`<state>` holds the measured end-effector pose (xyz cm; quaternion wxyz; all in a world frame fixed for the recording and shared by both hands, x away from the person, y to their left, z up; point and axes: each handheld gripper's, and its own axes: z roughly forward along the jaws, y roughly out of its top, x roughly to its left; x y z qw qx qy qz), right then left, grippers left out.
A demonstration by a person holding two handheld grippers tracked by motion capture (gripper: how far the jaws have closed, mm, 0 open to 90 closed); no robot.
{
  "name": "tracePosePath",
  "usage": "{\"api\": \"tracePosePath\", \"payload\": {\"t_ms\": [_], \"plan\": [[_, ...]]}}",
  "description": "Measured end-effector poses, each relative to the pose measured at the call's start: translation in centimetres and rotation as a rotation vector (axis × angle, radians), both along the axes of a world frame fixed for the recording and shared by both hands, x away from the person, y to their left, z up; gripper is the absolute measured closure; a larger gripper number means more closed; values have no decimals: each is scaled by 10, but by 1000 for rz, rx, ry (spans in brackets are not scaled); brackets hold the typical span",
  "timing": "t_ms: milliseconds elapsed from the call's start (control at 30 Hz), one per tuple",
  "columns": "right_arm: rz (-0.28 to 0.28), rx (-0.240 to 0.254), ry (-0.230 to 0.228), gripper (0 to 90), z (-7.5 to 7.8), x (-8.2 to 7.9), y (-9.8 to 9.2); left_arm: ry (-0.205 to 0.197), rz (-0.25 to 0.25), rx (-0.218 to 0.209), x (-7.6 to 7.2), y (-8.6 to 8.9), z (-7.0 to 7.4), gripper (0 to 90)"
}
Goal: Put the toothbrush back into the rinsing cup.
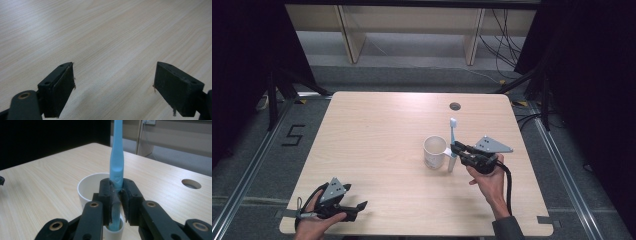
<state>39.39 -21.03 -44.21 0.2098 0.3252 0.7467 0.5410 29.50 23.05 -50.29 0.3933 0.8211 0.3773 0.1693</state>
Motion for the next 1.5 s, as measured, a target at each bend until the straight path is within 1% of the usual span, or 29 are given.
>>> {"api": "tracePosePath", "payload": {"t_ms": [33,67,167,200,233,267,400,433,500,567,633,667,700,733,800,833,900,967,1033,1067,1133,1167,1200,1300,1333,1400,1433,1467,1500], "plan": [[1,-20,-19,787,-1,1,-1,0,0,-1,0,0,0,160],[-4,-5,-2,787,-2,0,1,-2,2,-1,0,0,0,160],[-9,-50,-13,786,-4,0,0,0,1,-1,0,0,0,159],[-14,-55,23,786,-5,-3,1,0,0,-1,0,0,0,160],[-20,-53,4,786,-6,-2,2,1,0,-17,0,-1,0,160],[-5,-65,20,786,-6,-3,1,1,0,-22,0,-1,0,160],[6,-82,8,784,-10,-1,2,2,-5,-14,0,-1,0,160],[-18,-75,56,783,-10,-4,3,2,-5,-14,0,0,0,160],[-14,-100,25,782,-11,-2,1,1,-1,-22,0,-1,0,160],[-9,-83,32,759,-11,-2,0,0,-1,0,0,0,0,160],[-19,-79,33,707,-10,-2,-1,-3,1,0,0,0,-1,160],[-8,-60,69,689,-10,-3,0,0,0,-5,0,0,0,159],[-14,-54,58,665,-10,-3,-1,1,0,-24,0,-1,-1,159],[-24,-36,76,632,-9,-5,0,0,0,-22,0,-1,0,160],[-24,-52,71,567,-7,-7,-3,-1,-5,-15,0,0,0,160],[-27,-39,76,536,-6,-8,-3,-3,6,-32,-1,-1,-1,160],[-35,-36,56,508,-4,-9,-6,-2,6,-31,0,-1,-1,160],[-29,-31,74,467,-3,-11,-8,-1,-6,-14,0,0,0,160],[-42,-13,85,446,-2,-13,-9,-2,-5,-15,0,0,0,159],[-50,-24,72,442,-2,-13,-11,-5,6,-35,-1,-1,-1,160],[-46,-31,68,433,0,-14,-14,-2,-2,-16,-1,0,0,159],[-58,-8,83,429,0,-15,-13,-1,-5,-12,-1,0,1,160],[-56,-15,73,425,0,-15,-15,-5,5,-36,-1,-1,-1,160],[-64,0,81,414,2,-17,-18,-1,-2,-26,-1,0,0,160],[-72,25,128,409,2,-19,-17,-3,-6,-17,-1,0,0,160],[-88,10,114,401,3,-20,-21,-4,-1,-25,-1,0,0,160],[-87,18,125,393,3,-20,-23,-6,0,-27,-1,0,0,160],[-91,8,100,387,3,-19,-25,-8,2,-26,-1,0,0,160],[-100,32,135,381,3,-22,-24,-3,-5,-16,-1,0,0,160]]}}
